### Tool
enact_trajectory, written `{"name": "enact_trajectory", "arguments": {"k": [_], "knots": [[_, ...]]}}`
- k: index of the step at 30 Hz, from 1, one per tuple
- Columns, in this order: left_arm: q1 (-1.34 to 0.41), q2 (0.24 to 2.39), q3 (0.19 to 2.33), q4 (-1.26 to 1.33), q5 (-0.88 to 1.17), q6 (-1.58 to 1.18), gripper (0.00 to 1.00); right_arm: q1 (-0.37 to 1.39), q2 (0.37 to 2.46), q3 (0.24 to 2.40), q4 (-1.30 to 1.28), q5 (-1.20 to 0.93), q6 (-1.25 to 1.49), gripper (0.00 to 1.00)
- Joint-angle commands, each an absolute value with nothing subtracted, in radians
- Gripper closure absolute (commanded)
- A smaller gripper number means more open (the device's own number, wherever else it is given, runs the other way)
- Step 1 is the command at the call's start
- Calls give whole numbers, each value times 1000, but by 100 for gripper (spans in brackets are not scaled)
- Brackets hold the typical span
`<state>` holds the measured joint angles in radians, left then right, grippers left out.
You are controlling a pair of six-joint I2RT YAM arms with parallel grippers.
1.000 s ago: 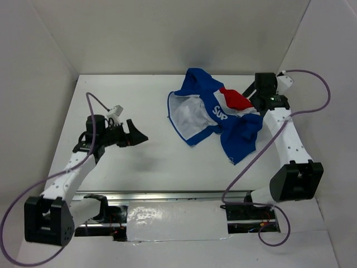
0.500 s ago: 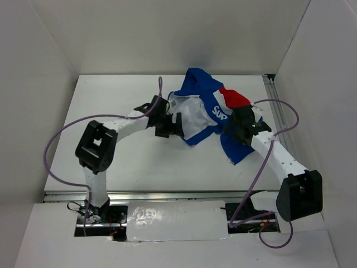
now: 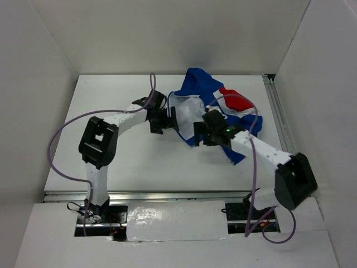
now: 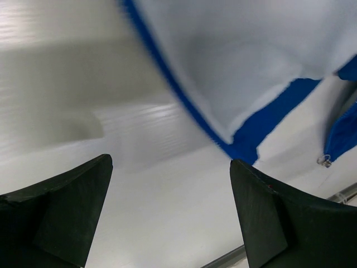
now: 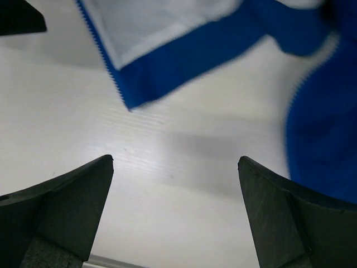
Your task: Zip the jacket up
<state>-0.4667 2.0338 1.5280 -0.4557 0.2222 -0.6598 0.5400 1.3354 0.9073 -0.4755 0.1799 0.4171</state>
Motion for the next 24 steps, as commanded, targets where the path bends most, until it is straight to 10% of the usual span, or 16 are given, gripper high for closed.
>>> {"name": "enact_trajectory", "arguments": {"k": [1,14,24], "knots": [[-391,1880,1451,-460,215,-692,1,620,1551,1064,-385,205,275,0],[-170,1497,1054,-379,276,-680,1,660,1954,1406,-535,161,74,2],[-75,1322,945,-334,347,-655,1,612,2003,1376,-572,58,109,36]]}}
